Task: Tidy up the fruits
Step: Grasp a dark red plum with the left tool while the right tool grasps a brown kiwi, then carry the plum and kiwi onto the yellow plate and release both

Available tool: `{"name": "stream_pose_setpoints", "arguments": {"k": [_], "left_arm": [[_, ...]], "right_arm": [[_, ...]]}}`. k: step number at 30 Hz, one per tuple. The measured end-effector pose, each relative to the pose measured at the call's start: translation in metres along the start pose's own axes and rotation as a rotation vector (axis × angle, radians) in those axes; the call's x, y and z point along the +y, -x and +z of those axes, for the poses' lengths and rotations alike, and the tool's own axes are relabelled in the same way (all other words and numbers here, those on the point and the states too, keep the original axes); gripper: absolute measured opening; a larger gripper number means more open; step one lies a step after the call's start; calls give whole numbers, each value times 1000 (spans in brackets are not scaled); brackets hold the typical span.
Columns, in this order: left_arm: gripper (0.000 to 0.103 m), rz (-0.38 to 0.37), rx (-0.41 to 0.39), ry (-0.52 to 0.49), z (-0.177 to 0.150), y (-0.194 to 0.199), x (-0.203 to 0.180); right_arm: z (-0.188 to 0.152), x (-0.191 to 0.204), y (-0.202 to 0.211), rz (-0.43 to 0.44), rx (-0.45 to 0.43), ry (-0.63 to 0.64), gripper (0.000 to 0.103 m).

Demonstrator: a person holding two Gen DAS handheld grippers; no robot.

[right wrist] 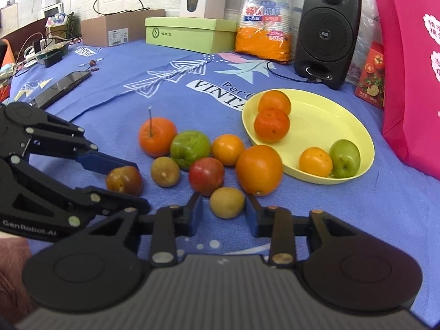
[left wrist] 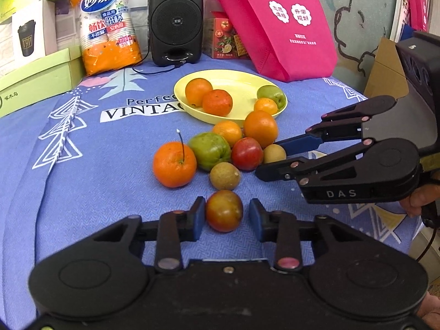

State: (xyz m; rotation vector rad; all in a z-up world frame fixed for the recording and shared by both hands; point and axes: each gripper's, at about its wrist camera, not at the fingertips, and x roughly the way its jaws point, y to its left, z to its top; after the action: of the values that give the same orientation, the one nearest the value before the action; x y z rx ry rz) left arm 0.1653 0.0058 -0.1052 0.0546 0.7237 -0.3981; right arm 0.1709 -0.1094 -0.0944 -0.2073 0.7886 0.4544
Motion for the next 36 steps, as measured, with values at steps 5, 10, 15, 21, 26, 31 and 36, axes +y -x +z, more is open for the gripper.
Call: {"name": "stream_pose_setpoints", "arguments": {"k": [5,10,15,21,26,31,36], "left_arm": [[27,-1,4,12,-1,5,1],[27,0,10,20,-2,9,1],[27,0,12,55,0,16,5],[27,39,19,75,3,21,12],[27,44,12,76,5,25,13],[27,37,-6,71,11,29,12],[27,21,-29,64,21,34,10]], "right_arm": [[-1,-1,4,10,-1,-12,27],[-4,-4,9,13,-5,-28,27],[-8,-7,17,8,-7,-41,27],[-14,-10,28,-2,-8,-58,27],[-19,-13,36,-10,-8,-65,27],[-21,-18,46,-22,-14,-64,27],[-17,-22,50,-37,-23,-63,27]]}}
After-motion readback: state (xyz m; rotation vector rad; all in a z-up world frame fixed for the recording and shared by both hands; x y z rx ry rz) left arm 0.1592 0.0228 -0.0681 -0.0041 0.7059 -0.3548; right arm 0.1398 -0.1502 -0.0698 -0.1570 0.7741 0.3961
